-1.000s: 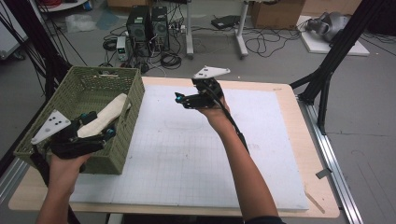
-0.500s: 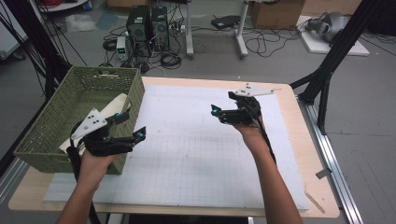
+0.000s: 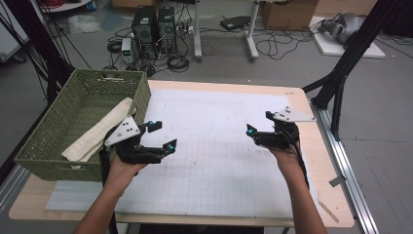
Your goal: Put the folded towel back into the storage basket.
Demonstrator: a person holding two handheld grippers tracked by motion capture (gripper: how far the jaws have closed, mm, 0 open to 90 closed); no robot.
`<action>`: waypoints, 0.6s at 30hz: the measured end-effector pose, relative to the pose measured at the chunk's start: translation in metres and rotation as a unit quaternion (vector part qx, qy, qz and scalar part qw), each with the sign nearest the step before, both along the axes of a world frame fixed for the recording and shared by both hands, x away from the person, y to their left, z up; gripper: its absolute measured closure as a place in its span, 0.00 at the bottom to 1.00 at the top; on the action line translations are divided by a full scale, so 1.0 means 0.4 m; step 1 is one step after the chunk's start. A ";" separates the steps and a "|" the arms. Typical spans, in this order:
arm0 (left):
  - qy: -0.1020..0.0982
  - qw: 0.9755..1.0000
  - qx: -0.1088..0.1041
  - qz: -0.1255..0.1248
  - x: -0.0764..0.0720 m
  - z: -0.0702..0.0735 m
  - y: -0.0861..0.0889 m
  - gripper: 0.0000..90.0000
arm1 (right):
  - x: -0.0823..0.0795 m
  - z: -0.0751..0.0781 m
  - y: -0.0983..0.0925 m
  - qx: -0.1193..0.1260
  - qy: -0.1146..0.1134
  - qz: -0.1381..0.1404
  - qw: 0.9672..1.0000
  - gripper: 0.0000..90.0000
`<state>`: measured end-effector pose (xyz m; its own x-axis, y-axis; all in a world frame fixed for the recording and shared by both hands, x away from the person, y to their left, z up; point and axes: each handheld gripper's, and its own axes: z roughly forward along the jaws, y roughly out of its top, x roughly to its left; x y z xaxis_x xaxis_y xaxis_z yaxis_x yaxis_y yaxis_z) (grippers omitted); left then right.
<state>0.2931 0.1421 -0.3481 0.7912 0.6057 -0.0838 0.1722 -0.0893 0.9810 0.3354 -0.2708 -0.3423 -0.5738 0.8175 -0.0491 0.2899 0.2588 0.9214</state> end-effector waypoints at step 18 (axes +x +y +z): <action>-0.003 0.999 0.006 -0.044 0.008 -0.133 -0.115 0.20 | -0.114 -0.106 -0.141 0.000 0.002 -0.077 0.997 0.17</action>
<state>0.2963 0.0962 -0.4013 0.8419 0.5348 -0.0728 0.1582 -0.1155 0.9806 0.2900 -0.3271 -0.3846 -0.4425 0.8955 -0.0476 0.3301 0.2121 0.9198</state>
